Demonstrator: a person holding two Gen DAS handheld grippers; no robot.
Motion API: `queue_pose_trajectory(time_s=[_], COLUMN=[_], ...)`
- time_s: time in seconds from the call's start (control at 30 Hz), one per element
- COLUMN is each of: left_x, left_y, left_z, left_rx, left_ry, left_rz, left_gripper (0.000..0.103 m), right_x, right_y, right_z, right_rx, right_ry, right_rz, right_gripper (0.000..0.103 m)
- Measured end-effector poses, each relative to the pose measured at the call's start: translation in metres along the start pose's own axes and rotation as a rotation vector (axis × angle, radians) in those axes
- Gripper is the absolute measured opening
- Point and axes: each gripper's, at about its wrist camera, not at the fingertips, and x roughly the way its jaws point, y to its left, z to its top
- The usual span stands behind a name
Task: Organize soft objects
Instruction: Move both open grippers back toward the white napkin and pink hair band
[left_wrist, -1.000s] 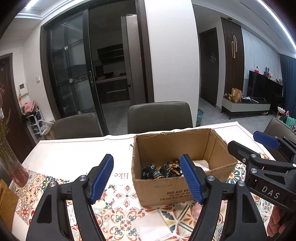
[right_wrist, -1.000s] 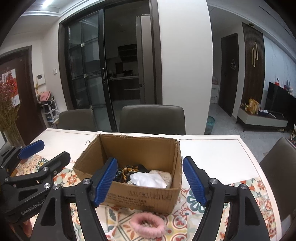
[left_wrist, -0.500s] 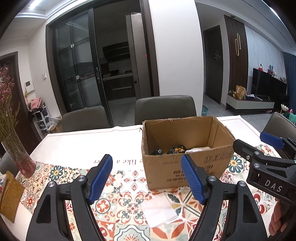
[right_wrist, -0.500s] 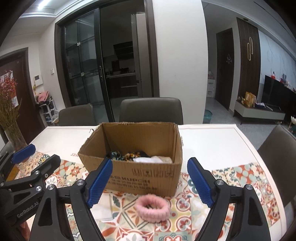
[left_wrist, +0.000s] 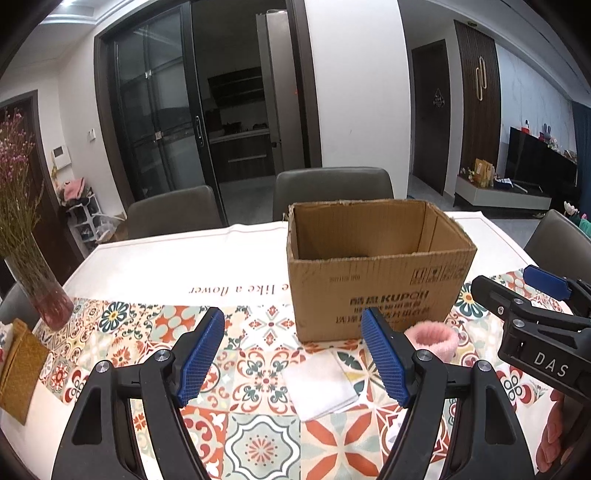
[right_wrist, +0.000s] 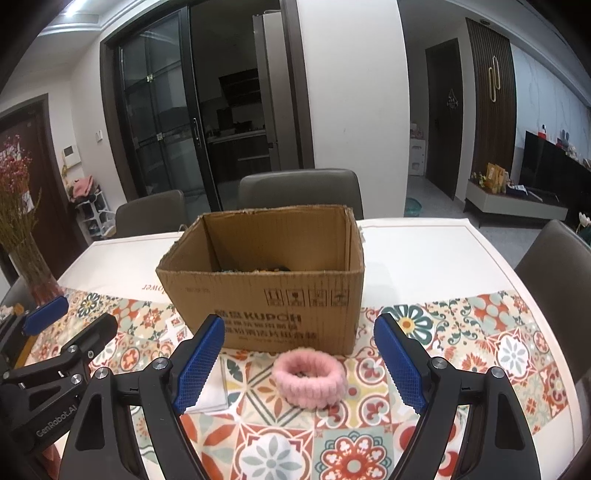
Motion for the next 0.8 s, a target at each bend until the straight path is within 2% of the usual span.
queue_pose_trajectory(time_s=[0.8], left_x=[0.029], left_y=[-0.008], left_z=[-0.042], left_rx=[-0.005], left_ry=[0.093], left_rz=[-0.018], left_gripper=[0.076], right_x=[0.034], right_y=[-0.007], right_z=[-0.035], right_rx=[0.002], right_ry=[0.115], right_rz=[-0.007], right_gripper=[0.084])
